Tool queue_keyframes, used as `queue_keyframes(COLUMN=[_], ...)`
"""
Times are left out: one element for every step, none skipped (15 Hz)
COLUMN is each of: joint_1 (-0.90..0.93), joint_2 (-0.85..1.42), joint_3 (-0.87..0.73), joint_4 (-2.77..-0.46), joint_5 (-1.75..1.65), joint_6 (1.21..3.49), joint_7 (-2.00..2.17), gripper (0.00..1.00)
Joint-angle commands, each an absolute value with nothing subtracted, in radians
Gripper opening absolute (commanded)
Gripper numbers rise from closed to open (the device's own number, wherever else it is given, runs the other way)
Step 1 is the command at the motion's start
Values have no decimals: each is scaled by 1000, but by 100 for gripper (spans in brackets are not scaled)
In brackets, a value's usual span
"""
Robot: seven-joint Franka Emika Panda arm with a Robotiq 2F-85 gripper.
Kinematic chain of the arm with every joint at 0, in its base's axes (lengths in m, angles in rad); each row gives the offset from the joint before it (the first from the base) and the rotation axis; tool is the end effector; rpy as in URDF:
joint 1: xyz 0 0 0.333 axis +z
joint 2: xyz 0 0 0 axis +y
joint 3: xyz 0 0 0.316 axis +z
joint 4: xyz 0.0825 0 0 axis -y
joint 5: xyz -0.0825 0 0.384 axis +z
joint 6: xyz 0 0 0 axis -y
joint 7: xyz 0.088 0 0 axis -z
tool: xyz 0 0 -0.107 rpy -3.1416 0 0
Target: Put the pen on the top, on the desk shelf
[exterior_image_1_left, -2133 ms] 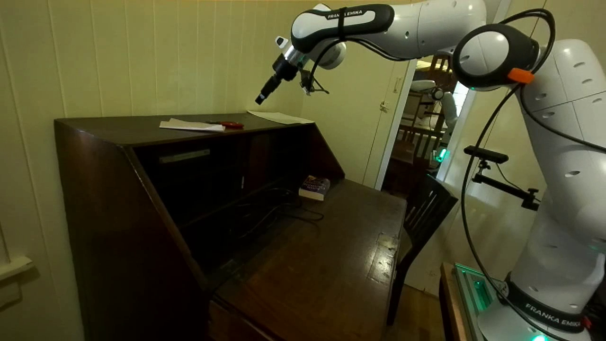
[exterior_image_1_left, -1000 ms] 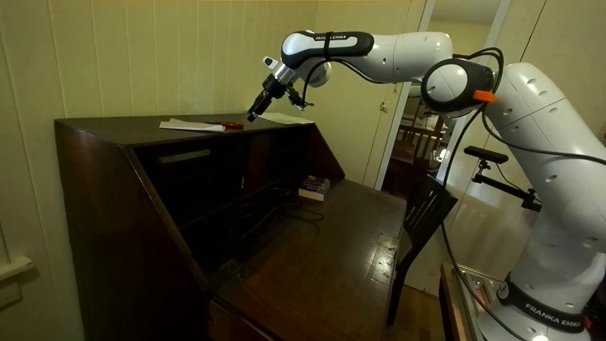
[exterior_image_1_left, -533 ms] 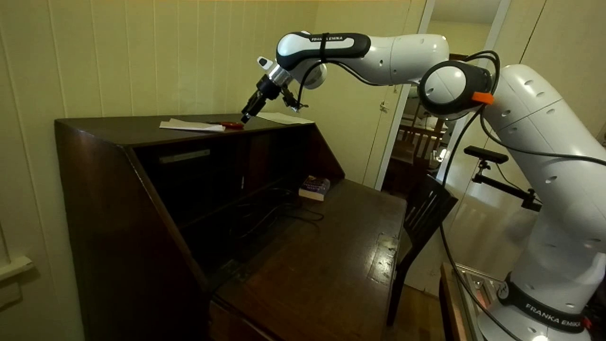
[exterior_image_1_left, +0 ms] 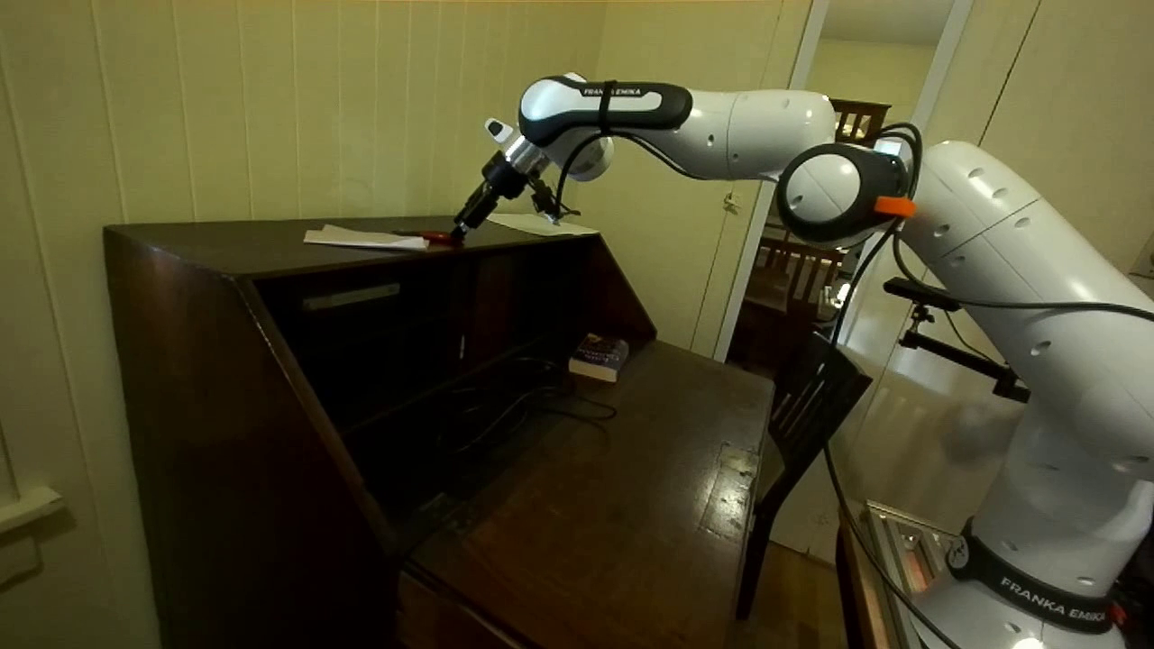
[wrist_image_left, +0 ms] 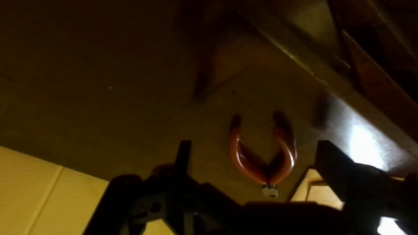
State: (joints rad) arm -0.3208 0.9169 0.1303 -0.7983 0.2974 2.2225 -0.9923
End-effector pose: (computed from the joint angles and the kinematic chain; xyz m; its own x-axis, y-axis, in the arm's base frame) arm 0.7973 -0.1980 0.4405 0.6493 0.5080 0.5660 0.5190 -0.8399 0.1586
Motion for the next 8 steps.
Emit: queue_keyframes(joint_1=[-343,-346,-348,-350,-351,-348,-348,-346], joint_2=[1003,1013,1022,1030,1034,1037,1039,1041], joint_3=[162,169,175,182,187,186,187,185], joint_4=[-668,-654,-638,-623,-614,-604,-594,-587], joint_5=[335,343,347,351,351,344,340,336], joint_6=[2146,2131,2112,2084,2058,2042,2025,2012], joint_7=[-972,-966,-963,-958,-954,-945,-940,-936], gripper=[88,76,69,63,54,47,40,34])
